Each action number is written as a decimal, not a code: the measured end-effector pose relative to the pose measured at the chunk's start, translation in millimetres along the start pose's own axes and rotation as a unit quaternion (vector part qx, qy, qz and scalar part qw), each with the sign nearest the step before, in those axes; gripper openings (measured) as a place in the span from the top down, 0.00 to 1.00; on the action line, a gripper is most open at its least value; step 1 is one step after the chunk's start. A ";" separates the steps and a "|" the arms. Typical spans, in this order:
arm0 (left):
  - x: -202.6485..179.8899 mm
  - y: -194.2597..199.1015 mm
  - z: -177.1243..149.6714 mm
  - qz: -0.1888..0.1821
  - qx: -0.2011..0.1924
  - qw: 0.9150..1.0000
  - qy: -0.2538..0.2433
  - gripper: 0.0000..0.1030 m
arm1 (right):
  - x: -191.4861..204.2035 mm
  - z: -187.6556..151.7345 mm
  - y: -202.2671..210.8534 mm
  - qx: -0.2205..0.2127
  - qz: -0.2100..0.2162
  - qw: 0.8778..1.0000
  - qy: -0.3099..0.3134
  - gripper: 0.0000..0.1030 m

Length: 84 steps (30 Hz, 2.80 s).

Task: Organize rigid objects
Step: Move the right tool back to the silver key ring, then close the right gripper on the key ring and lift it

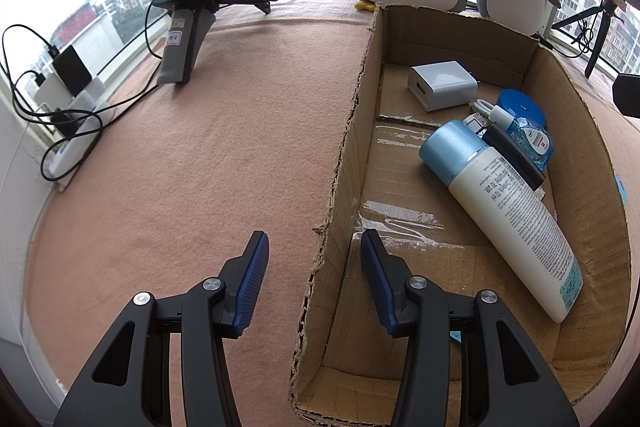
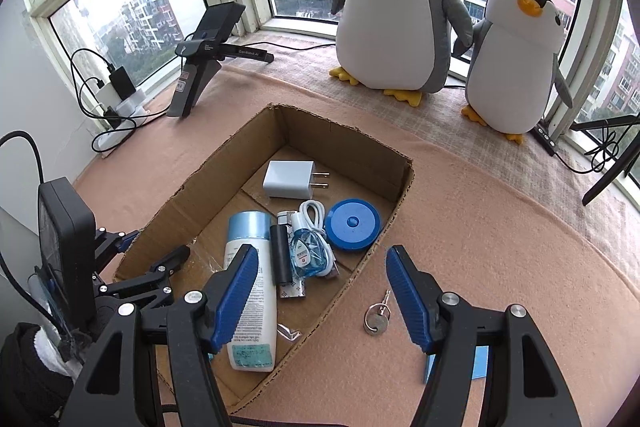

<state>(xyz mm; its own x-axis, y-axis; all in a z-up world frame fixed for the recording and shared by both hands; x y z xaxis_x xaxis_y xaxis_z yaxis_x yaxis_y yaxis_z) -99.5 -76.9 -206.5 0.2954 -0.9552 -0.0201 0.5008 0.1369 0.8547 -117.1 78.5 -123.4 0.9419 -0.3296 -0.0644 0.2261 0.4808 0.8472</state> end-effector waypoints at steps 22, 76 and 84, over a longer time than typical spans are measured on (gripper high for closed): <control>0.7 -0.5 0.9 0.000 0.000 1.000 0.000 0.54 | -8.7 -55.4 -18.6 0.060 0.007 0.997 0.039 0.57; 3.8 -3.3 0.3 -0.005 0.001 1.000 0.005 0.54 | -29.6 -64.5 -54.2 0.085 0.019 0.996 0.007 0.96; 4.0 -3.3 0.3 -0.005 0.001 1.000 0.006 0.54 | -31.2 -59.6 -42.4 0.069 0.013 0.997 0.007 0.96</control>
<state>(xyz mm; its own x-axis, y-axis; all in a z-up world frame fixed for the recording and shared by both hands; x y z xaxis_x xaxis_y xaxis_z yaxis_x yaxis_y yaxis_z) -100.2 -81.3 -209.3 0.2992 -0.9535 -0.0353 0.5023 0.1259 0.8554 -141.4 116.8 -188.7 0.9505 -0.3070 -0.0483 0.1665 0.3716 0.9133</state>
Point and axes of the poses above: each gripper's, at about its wrist camera, not at the fingertips, and y roughly against the way its jaws point, x to its left, z to its top, the point moved 3 cm from there along -y, roughly the way its jaws point, and after that the axes turned 12 degrees about y, right-handed, at the moved point
